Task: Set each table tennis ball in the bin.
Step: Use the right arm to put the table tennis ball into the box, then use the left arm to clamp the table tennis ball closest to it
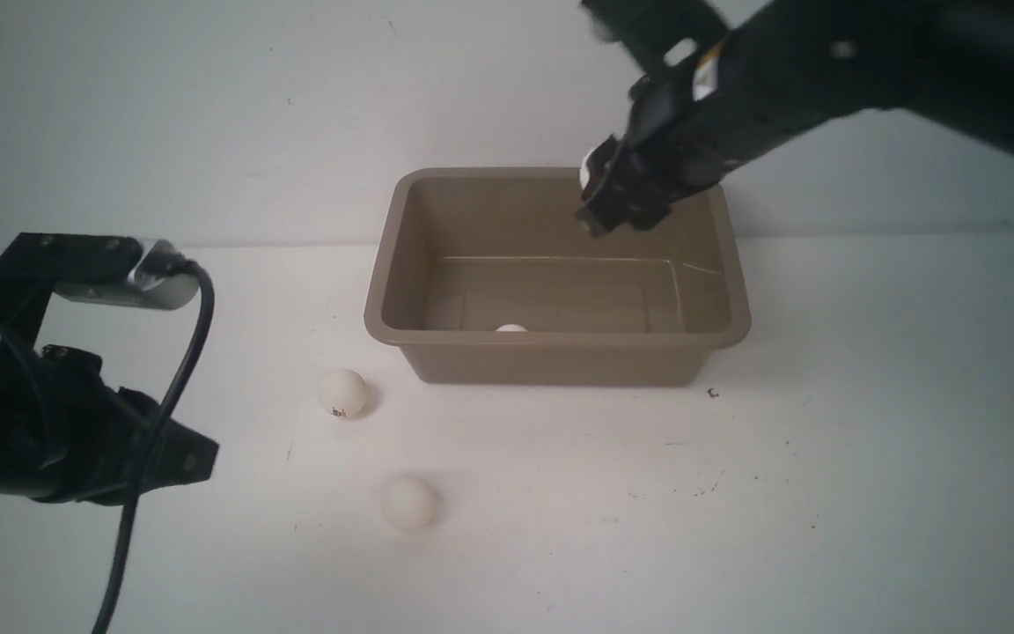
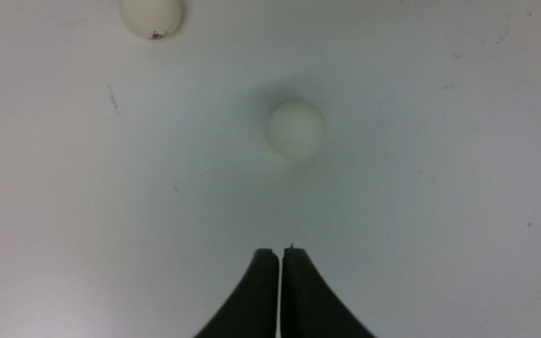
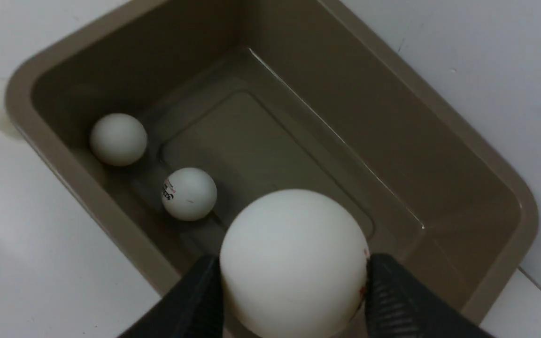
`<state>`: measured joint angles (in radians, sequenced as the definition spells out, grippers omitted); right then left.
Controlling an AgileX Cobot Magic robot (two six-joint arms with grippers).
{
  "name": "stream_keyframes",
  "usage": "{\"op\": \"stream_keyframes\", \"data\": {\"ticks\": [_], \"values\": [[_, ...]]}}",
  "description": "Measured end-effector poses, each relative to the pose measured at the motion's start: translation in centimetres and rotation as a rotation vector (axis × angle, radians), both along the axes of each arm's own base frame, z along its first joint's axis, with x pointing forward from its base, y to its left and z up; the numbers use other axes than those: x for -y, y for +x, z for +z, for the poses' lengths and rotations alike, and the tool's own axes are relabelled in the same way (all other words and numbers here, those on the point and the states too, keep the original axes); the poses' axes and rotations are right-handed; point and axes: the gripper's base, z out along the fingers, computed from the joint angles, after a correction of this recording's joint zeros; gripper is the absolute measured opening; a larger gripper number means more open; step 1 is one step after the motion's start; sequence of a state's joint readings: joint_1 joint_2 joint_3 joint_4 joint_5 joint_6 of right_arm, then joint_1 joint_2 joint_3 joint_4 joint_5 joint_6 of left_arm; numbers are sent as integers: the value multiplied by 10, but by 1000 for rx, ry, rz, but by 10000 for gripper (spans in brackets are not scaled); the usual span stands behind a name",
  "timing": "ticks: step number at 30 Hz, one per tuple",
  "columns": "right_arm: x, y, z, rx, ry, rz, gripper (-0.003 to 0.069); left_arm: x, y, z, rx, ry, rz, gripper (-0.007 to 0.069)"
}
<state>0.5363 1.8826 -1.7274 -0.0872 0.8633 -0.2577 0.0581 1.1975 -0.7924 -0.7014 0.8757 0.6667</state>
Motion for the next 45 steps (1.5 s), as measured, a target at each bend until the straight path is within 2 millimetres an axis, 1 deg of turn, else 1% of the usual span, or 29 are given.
{"op": "stream_keyframes", "data": {"ticks": [1, 2, 4, 5, 6, 7, 8, 10, 11, 12, 13, 15, 16, 17, 19, 21, 23, 25, 26, 29, 30, 31, 33, 35, 37, 39, 41, 42, 45], "values": [[-2, 3, -2, -2, -4, 0, 357, 1, 2, -1, -4, -16, 1, -1], [-6, 13, -15, -22, -27, -1, 357, 2, 5, -3, -9, -33, 1, 0], [-12, 23, -30, -39, -47, -2, 359, 2, 9, -8, -17, -42, -3, 12], [-15, 29, -39, -50, -55, -6, 370, 3, 13, -12, -23, -47, -7, 31], [-16, 30, -41, -51, -56, -7, 372, 3, 13, -12, -26, -49, -6, 31], [-18, 36, -49, -59, -59, -22, 390, 3, 17, -17, -34, -54, -14, 59], [-19, 39, -55, -65, -66, -30, 398, 3, 18, -18, -37, -60, -15, 71], [-20, 44, -61, -68, -72, -51, 419, 4, 23, -23, -37, -68, -18, 117], [-20, 44, -62, -68, -70, -56, 424, 4, 24, -23, -32, -67, -20, 122], [-20, 46, -64, -65, -73, -70, 430, 4, 27, -26, -24, -70, -27, 167], [-20, 46, -64, -64, -72, -73, 433, 4, 28, -27, -22, -71, -29, 179], [-19, 49, -60, -44, -58, -85, 435, 9, 32, -31, -10, -68, -59, 269], [-20, 49, -59, -38, -54, -86, 435, 11, 33, -33, -6, -63, -71, 291], [-20, 49, -59, -38, -54, -86, 435, 12, 33, -33, -4, -63, -73, 291], [-20, 49, -54, -35, -47, -92, 437, 23, 36, -38, 8, -44, -118, 349], [-18, 47, -49, -51, -44, -100, 437, 35, 37, -42, 17, -28, -153, 367], [-15, 42, -40, -67, -40, -111, 437, 50, 37, -47, 20, -10, -196, 380], [-8, 37, -25, -72, -23, -124, 437, 62, 39, -53, 33, 16, -223, 386], [-2, 33, -12, -65, -9, -136, 437, 74, 39, -58, 40, 44, -258, 386], [17, 21, 27, -25, 50, -163, 438, 91, 40, -72, 36, 92, -289, 386], [18, 21, 26, -26, 48, -165, 438, 90, 40, -71, 38, 95, -286, 386], [31, 10, 52, -2, 88, -175, 438, 95, 42, -81, 18, 118, -279, 386], [43, -7, 81, 23, 130, -171, 438, 95, 45, -90, -5, 139, -254, 386], [50, -19, 97, 35, 150, -162, 438, 95, 47, -96, -20, 155, -238, 388], [56, -37, 117, 46, 176, -142, 438, 94, 49, -99, -16, 175, -229, 388], [62, -54, 131, 36, 187, -120, 438, 93, 51, -100, -1, 187, -220, 388], [65, -64, 139, 31, 197, -105, 438, 93, 53, -100, 9, 192, -213, 388], [68, -74, 146, 24, 198, -90, 438, 93, 53, -100, 18, 195, -208, 388], [74, -88, 156, 24, 202, -76, 438, 92, 55, -101, 28, 200, -199, 388]]}}
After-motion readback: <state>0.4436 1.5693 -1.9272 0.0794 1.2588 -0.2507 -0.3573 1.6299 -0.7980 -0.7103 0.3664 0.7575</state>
